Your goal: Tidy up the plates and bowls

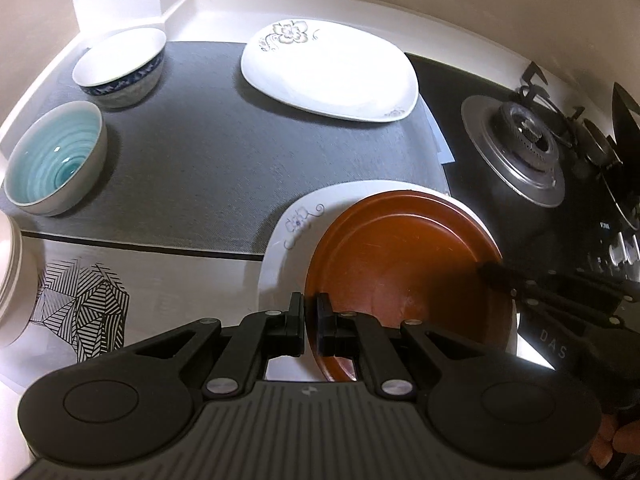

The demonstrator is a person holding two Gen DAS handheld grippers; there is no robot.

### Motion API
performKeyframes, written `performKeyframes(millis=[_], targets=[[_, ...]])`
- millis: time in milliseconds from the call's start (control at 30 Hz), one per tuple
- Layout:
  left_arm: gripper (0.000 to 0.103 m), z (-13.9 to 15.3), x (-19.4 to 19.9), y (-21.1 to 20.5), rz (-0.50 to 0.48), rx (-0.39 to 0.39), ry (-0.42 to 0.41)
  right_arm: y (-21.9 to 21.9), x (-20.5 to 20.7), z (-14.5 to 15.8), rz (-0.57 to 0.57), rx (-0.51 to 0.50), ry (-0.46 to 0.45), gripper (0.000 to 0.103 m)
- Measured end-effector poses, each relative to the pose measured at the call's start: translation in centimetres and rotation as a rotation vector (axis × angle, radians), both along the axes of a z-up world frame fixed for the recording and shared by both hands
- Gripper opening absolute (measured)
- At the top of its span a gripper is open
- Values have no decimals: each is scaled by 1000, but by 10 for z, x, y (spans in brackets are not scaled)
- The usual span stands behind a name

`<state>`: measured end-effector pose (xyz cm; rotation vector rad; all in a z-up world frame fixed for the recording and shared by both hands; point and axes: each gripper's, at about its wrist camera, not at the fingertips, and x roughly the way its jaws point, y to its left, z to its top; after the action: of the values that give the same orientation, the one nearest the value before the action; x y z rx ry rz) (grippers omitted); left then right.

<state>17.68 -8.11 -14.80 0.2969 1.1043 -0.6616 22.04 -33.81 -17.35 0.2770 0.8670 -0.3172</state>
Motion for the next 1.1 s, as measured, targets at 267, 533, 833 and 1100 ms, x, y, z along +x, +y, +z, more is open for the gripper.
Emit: performKeyframes(millis=[267,533,833,1100], targets=[[5,-6,2,-8,-7,19,-1,-5,1,-7,0,8,12,8],[5,-13,5,-10,-1,35,5,-8,5,-13,17,17,26,7],[54,-7,4,-12,12,36,-48,-11,8,-17,9,38,43,11],[94,2,9,1,63,-12,-54,-21,-2,-6,-21,38,21,55]])
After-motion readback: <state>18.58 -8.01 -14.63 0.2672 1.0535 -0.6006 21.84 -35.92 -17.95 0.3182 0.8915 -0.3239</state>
